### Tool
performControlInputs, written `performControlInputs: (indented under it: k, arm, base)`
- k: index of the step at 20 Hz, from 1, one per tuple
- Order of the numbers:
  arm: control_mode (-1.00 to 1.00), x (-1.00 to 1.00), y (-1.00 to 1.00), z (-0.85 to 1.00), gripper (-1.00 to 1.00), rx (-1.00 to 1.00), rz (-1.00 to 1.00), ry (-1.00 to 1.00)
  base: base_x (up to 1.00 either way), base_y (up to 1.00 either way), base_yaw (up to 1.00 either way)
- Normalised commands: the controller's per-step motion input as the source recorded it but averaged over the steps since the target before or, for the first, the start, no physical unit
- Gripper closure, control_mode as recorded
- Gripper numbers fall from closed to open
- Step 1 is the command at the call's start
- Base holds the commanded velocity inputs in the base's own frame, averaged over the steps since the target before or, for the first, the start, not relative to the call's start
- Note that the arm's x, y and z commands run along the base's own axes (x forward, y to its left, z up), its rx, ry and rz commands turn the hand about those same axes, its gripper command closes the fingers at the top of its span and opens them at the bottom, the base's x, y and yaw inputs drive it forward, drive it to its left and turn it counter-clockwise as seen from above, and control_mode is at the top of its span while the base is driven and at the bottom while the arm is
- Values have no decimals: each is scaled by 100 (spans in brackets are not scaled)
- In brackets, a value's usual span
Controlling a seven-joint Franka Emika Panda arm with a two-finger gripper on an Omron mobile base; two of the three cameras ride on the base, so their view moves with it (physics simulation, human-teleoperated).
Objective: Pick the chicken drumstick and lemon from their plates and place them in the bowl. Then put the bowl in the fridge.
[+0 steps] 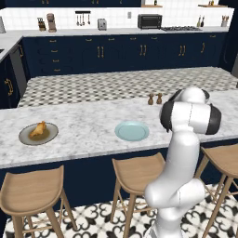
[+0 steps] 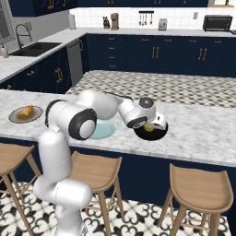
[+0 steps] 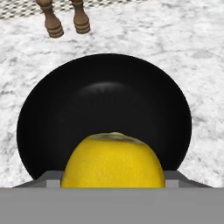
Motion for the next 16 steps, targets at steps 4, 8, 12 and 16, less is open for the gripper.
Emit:
performControlInputs:
  k: [4, 8, 12, 16]
  arm:
    - [-100, 37, 1, -12, -100, 0, -1, 0]
    - [-100, 30, 0, 0, -100, 0, 0, 0]
    - [-100, -8, 12, 0, -100, 1, -1, -3]
    - [-100, -56, 63, 24, -100, -3, -8, -23]
  base:
    - [0, 0, 0]
    - [0, 0, 0]
    - [0, 0, 0]
    - [0, 0, 0]
